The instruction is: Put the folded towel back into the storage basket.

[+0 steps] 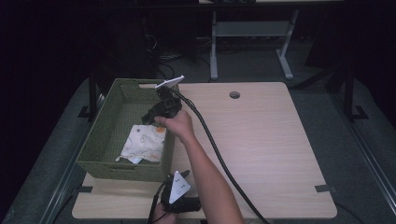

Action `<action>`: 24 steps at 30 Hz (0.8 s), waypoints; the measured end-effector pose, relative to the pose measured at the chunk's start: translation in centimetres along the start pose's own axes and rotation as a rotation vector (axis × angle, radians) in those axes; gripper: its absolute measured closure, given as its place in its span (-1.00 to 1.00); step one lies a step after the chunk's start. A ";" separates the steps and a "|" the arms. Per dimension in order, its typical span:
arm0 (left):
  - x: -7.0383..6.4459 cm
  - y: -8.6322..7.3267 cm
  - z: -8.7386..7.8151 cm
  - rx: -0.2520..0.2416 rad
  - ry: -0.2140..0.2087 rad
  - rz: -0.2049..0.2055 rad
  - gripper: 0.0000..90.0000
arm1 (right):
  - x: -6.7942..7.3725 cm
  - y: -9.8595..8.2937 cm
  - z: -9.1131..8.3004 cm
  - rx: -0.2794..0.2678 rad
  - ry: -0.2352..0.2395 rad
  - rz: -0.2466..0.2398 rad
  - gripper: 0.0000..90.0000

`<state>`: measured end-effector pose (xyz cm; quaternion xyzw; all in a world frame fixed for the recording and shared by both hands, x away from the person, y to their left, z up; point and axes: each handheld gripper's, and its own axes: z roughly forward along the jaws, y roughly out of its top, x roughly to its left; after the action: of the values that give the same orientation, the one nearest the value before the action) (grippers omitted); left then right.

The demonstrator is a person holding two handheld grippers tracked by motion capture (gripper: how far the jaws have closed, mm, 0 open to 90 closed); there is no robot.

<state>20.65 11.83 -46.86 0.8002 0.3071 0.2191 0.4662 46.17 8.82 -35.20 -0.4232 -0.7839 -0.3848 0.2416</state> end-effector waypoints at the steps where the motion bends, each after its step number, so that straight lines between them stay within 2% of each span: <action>1: 0.0 0.0 0.0 -0.001 0.001 0.001 -0.63 | 0.0 0.0 -0.1 -0.003 0.004 -0.002 0.40; 8: -0.1 0.0 -0.1 -0.006 -0.004 -0.005 -0.63 | 0.0 -0.2 -1.1 -0.026 0.023 0.001 0.35; 24: -0.1 0.0 0.0 -0.002 0.000 0.002 -0.63 | -0.2 -0.7 -3.6 -0.060 0.026 -0.010 0.23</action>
<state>20.55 11.75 -46.88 0.8001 0.3061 0.2195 0.4669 45.88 5.55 -33.51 -0.4214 -0.7708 -0.4148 0.2371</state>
